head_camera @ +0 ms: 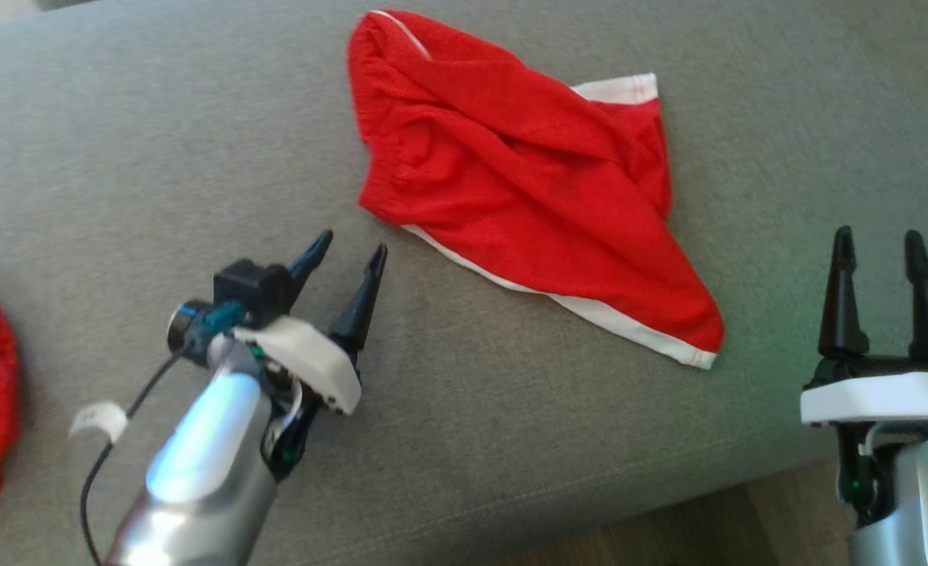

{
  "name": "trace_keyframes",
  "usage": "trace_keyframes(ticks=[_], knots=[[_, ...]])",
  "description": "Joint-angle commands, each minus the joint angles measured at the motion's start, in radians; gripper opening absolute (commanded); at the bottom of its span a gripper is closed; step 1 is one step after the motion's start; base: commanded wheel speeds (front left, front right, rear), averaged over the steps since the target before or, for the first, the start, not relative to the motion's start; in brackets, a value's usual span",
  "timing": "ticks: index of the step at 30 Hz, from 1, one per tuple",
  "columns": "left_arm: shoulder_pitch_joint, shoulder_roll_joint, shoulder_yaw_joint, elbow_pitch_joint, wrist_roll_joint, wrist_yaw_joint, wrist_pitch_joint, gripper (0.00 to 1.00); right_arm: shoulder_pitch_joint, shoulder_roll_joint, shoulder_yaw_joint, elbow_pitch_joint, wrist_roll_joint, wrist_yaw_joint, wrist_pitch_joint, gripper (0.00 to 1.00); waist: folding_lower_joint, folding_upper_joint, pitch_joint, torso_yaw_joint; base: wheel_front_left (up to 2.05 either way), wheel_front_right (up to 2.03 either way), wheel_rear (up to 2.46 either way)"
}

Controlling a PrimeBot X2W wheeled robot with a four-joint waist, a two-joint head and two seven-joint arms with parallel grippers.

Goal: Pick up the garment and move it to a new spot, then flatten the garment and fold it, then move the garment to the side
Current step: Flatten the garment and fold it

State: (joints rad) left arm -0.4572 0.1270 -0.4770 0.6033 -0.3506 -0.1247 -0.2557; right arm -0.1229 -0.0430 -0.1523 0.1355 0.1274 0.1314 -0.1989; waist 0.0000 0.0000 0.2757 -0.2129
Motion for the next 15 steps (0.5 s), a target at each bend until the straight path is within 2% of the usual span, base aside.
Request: trace_keyframes(ticks=[1, 5, 15], knots=[[-0.064, 0.024, 0.025, 0.009, 0.000, -0.006, -0.006, 1.00, -0.036, -0.007, 0.018, -0.026, 0.013, -0.001, -0.017, 1.00, 0.0000, 0.0000, 0.025, -0.029, 0.00, 0.00, 0.00], [-0.120, 0.029, 0.026, 0.058, 0.007, -0.006, -0.006, 1.00, -0.043, -0.007, 0.031, -0.019, 0.024, -0.001, -0.029, 1.00, 0.0000, 0.0000, 0.045, -0.056, 0.00, 0.00, 0.00], [-0.172, 0.044, 0.017, 0.075, 0.020, -0.006, -0.006, 1.00, -0.044, -0.007, 0.040, 0.006, 0.043, -0.001, -0.046, 1.00, 0.0000, 0.0000, 0.071, -0.093, 0.00, 0.00, 0.00]])
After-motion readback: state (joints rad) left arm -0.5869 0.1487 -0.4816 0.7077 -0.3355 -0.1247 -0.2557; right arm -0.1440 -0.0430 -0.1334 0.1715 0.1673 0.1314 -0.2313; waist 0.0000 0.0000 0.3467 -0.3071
